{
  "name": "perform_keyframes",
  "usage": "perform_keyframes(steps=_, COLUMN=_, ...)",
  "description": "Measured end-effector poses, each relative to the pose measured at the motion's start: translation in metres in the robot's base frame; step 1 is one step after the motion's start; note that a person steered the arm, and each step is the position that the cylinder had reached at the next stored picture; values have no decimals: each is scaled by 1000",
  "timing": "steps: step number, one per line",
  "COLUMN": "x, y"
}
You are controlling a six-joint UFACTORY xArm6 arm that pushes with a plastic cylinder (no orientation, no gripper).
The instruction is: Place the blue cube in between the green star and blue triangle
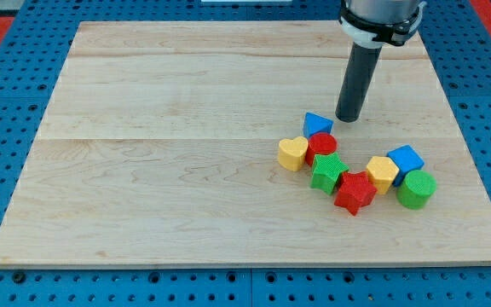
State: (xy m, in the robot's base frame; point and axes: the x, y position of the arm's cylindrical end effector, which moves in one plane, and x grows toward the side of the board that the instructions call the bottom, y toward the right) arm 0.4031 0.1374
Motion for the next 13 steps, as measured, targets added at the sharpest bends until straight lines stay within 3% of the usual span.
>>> perform_keyframes(steps=2, x=-40, y=125)
perform_keyframes(steps=3, x=-38, y=131)
perform_keyframes(steps=5, x=84, y=144)
perform_keyframes(steps=7, x=103, y=82)
perform_keyframes(steps=9, x=63, y=47)
perform_keyframes(steps=11, x=92, y=24)
perform_keyframes(steps=13, x=53, y=17)
